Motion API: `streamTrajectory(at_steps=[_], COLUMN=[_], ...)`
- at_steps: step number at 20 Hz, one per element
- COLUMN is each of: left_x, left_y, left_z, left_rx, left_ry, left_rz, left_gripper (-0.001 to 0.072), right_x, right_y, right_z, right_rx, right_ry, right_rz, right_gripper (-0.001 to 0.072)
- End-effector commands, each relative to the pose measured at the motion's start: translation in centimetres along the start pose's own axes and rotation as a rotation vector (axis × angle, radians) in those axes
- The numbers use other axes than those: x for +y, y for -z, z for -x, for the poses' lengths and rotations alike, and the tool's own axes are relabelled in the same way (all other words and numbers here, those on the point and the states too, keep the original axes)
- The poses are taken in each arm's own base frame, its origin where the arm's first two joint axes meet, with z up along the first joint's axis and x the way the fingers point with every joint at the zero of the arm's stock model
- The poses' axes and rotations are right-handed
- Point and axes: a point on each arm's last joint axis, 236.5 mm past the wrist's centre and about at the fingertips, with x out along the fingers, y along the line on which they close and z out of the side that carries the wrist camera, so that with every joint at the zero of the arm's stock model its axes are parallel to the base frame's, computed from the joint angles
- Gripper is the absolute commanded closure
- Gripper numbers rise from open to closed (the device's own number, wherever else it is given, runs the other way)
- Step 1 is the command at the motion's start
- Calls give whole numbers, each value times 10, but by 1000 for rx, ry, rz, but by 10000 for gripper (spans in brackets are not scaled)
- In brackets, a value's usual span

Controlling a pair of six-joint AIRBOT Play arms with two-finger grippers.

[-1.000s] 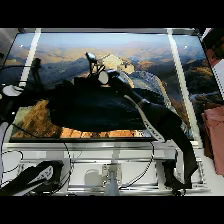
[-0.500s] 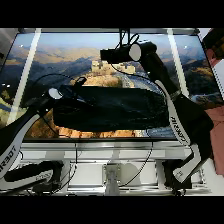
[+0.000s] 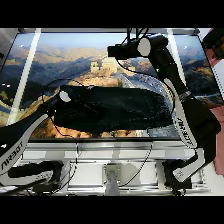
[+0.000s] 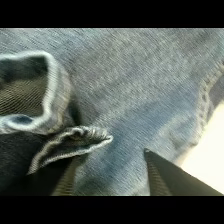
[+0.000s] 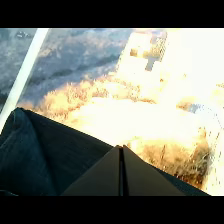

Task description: Fold the clothes and pants, and hang the long-sleeved shirts on hangers.

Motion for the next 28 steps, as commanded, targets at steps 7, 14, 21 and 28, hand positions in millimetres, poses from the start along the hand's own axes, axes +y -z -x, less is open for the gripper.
streamTrajectory(at_steps=[7, 14, 21, 28], left_x=[-37, 69, 187, 222], left_y=[-42, -13, 96, 107], left_z=[100, 244, 251, 181], left_rx=[-39, -276, -396, -368], left_ry=[126, -238, -303, -105], left_rz=[1, 170, 665, 798], left_gripper=[575, 679, -13, 11], right_x=[-16, -61, -86, -86], right_y=[-2, 3, 12, 14], right_z=[1, 7, 12, 12], right_rx=[-3, 44, 95, 104], right_ry=[62, 128, 175, 175], right_rz=[35, -14, 16, 16], right_gripper=[674, 674, 674, 675])
